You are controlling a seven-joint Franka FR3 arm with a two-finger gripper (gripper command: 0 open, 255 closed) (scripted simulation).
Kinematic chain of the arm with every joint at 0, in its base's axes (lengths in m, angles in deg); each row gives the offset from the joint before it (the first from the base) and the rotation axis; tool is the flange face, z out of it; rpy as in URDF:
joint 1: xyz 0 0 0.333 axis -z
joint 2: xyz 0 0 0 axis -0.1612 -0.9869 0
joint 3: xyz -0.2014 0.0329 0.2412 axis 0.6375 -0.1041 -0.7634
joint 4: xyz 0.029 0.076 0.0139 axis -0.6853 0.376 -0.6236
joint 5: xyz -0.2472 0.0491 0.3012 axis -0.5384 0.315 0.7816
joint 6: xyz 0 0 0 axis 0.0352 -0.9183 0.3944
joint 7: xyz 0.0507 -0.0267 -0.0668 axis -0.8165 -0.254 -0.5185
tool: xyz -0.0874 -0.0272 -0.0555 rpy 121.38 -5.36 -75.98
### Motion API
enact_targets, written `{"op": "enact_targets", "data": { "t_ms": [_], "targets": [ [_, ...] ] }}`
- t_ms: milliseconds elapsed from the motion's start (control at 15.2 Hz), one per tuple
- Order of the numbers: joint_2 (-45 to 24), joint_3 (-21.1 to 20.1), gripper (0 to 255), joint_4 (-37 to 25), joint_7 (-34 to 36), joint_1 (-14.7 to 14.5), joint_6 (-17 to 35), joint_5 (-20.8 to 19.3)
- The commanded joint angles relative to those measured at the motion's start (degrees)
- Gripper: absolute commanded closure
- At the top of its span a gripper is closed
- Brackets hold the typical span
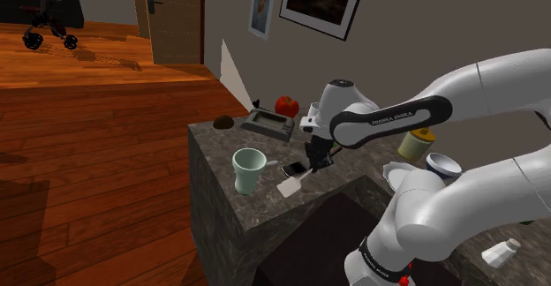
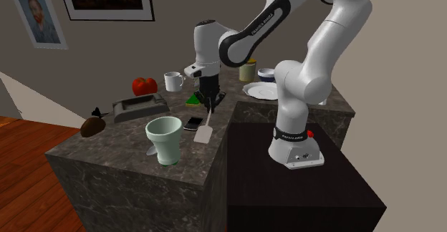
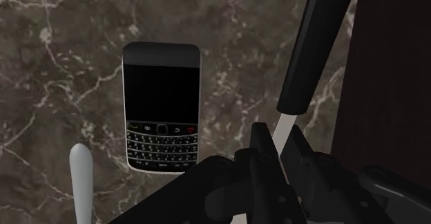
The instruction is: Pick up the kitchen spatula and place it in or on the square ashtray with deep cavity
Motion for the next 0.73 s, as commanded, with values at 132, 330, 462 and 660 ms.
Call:
{"op": "enact_targets", "data": {
  "t_ms": [132, 330, 462, 660],
  "targets": [
    [2.8, -0.8, 255, -1.7, -0.4, 0.0, -4.4, 0.8],
    [4.5, -1.5, 255, -3.0, -0.6, -0.1, -7.5, 1.4],
    [5.5, -1.9, 255, -4.0, -0.8, -0.2, -9.5, 1.8],
    [0.5, -0.5, 255, -8.4, -2.3, -1.2, -8.6, 2.4]
  ]
}}
